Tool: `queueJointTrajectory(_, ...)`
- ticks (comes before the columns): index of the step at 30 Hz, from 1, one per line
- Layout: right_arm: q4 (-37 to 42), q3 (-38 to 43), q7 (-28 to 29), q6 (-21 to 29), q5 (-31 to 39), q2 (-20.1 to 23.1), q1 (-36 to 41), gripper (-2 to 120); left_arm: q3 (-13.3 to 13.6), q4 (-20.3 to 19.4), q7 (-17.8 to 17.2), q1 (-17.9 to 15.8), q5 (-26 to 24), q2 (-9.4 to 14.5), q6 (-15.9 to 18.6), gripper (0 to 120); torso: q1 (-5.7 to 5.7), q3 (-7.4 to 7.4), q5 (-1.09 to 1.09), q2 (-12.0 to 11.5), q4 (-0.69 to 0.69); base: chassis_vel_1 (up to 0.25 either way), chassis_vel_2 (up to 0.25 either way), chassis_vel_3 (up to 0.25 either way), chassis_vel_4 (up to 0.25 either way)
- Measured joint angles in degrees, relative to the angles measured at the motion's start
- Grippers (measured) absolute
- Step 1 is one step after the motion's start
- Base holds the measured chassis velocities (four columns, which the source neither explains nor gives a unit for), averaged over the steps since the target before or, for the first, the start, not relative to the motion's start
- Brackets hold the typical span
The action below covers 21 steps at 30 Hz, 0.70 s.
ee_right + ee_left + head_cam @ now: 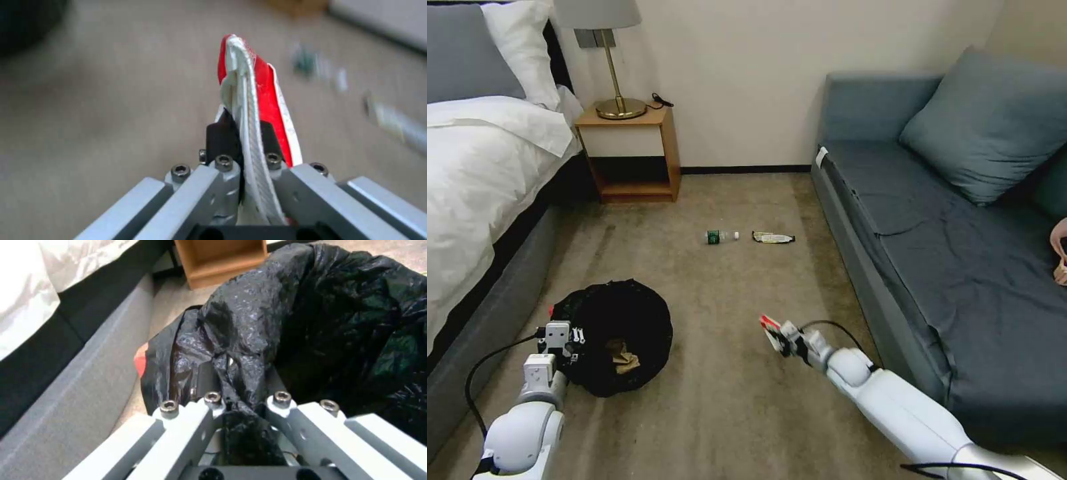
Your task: Pick up the trash bin, then pick up the garbage on the floor and place it into the trash bin.
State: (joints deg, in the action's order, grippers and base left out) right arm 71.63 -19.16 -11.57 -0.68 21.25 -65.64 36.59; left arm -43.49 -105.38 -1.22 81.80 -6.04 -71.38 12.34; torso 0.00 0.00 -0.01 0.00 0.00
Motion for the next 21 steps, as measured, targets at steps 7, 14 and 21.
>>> queueJointTrajectory(7,8.79,-5.55,1.20,0.37,7.42,-6.05,-4.43,0,1.01,-1.52,-0.04,-0.21,0.87,-0.84,0.48,4,0.00,0.00,-0.01,0.00,0.02,0.000,0.000,0.000,0.000)
queueJointTrajectory(14,8.27,-14.63,2.59,-2.07,10.41,-12.97,-5.72,0,1.76,-3.41,-0.28,-0.22,1.52,-1.43,1.33,4,0.00,0.00,0.00,0.00,0.01,0.000,0.000,0.000,0.000)
queueJointTrajectory(21,3.39,-16.63,5.63,-3.21,8.16,-17.29,-3.92,0,1.32,-4.64,-0.42,0.84,1.38,-1.42,1.39,4,0.00,0.00,0.01,0.00,0.01,0.000,0.000,0.000,0.000)
